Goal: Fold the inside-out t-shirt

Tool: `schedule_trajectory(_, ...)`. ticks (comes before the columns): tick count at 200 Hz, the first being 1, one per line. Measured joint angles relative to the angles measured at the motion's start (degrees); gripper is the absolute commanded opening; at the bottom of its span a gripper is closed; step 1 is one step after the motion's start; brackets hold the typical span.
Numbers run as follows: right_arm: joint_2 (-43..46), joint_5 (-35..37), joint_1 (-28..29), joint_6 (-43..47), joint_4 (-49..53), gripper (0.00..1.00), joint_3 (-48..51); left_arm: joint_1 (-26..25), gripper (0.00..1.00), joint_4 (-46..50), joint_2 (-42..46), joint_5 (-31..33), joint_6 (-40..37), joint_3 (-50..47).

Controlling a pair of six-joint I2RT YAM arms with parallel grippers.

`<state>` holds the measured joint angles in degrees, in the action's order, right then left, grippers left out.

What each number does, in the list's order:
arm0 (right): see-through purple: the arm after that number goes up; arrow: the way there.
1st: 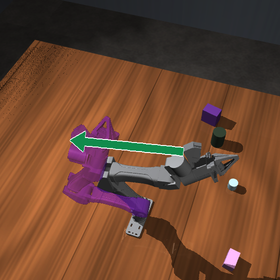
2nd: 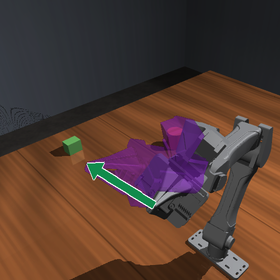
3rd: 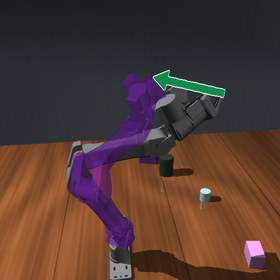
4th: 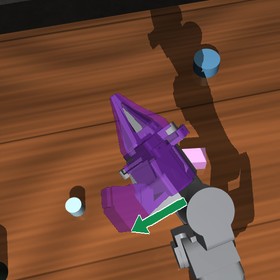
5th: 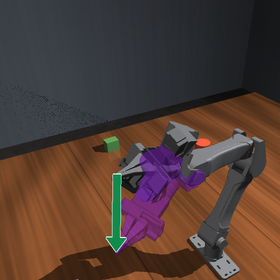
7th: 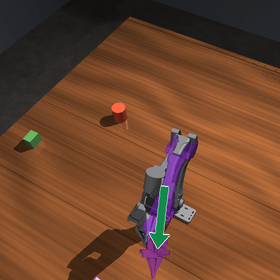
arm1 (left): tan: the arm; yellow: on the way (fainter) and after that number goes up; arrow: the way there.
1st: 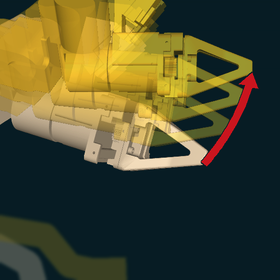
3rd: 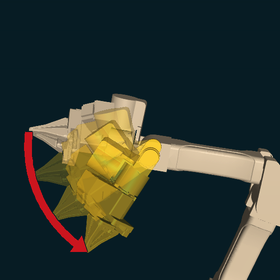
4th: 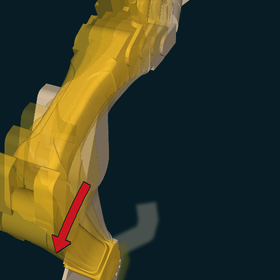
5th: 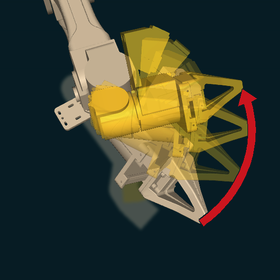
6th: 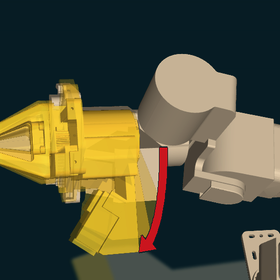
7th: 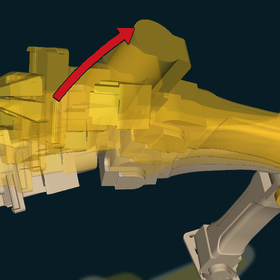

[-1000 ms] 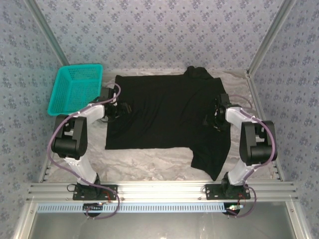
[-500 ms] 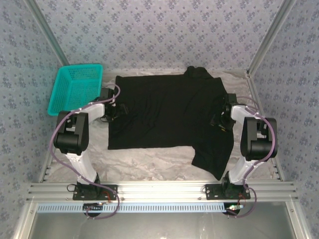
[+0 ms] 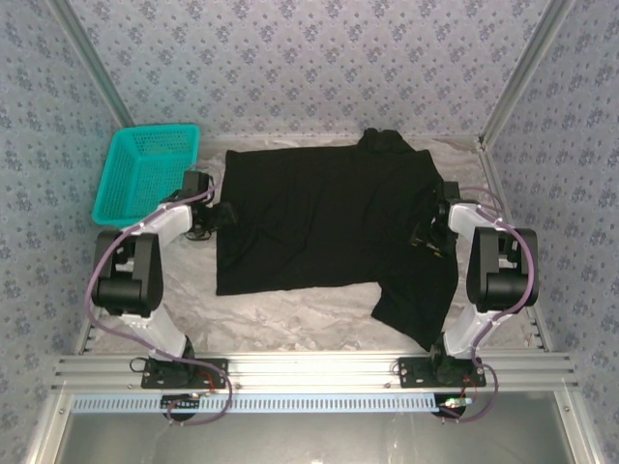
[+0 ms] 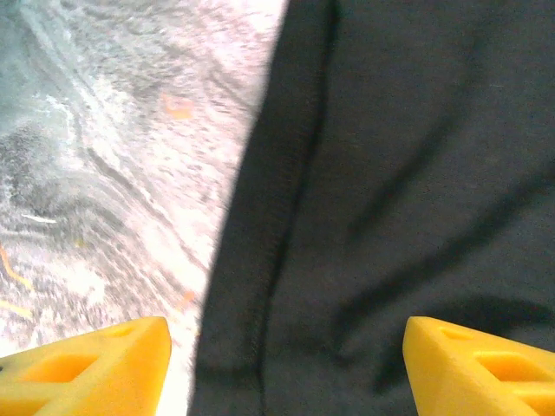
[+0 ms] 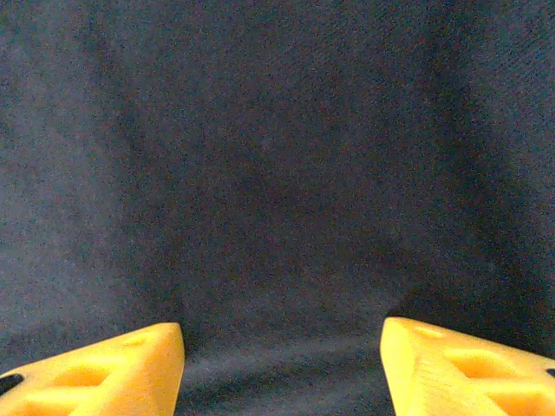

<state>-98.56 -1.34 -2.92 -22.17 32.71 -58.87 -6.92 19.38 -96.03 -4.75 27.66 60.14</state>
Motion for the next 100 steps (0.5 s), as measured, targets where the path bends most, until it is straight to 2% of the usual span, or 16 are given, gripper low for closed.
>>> schedule_trajectory(29, 4.2, -1.2, 2.1, 0.17, 1.25, 0.66, 0.0, -3.93, 0.7, 0.44, 6.88, -1.99, 0.46, -4.35)
schedule_trajectory(50, 7.1, -1.7, 3.98, 0.17, 1.7, 0.66, 0.0, -6.1, 0.64, 1.62, 8.31, -2.1, 0.55, -7.69)
schedule_trajectory(100, 7.37, -2.19, 6.45, 0.17, 2.05, 0.66, 0.17, -5.84, 0.44, 4.0, 6.43, 2.73, 0.7, -10.86)
